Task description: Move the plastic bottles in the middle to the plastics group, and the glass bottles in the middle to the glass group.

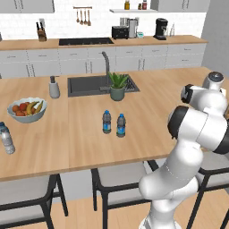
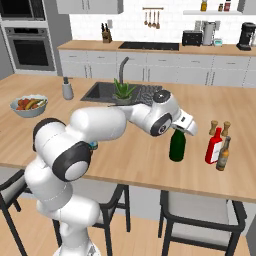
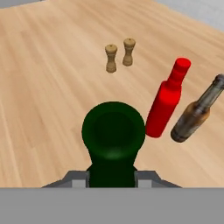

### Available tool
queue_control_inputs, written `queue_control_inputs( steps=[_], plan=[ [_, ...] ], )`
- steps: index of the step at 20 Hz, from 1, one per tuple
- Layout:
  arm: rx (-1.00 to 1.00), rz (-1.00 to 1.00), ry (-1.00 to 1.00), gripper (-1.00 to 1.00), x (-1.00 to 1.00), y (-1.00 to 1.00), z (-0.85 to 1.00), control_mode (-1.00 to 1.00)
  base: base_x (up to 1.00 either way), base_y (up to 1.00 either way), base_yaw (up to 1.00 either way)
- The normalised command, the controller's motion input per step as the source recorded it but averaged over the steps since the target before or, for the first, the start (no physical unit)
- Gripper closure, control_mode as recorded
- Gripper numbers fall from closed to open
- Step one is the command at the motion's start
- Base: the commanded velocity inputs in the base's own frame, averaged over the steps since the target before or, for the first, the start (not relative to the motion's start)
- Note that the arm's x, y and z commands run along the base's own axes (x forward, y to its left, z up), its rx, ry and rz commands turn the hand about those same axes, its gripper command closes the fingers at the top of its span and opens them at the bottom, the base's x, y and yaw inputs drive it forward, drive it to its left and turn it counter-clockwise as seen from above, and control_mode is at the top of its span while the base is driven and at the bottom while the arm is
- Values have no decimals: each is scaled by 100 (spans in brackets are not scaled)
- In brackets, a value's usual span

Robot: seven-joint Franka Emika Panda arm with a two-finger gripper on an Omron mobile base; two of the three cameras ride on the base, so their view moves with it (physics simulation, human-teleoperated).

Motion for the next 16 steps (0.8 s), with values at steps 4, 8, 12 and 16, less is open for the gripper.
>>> queue_control_inputs(
  steps=[4, 8, 12, 16],
  plan=[
    [0, -4, -6, 100, -28, -20, 0, -100, 0, 0, 0],
    [0, 0, 0, 100, -22, 0, 21, -100, 0, 0, 0],
    [0, -5, 0, 100, -11, -2, 17, -100, 0, 0, 0],
    [0, -8, -2, 100, -21, -16, 4, -100, 0, 0, 0]
  ],
)
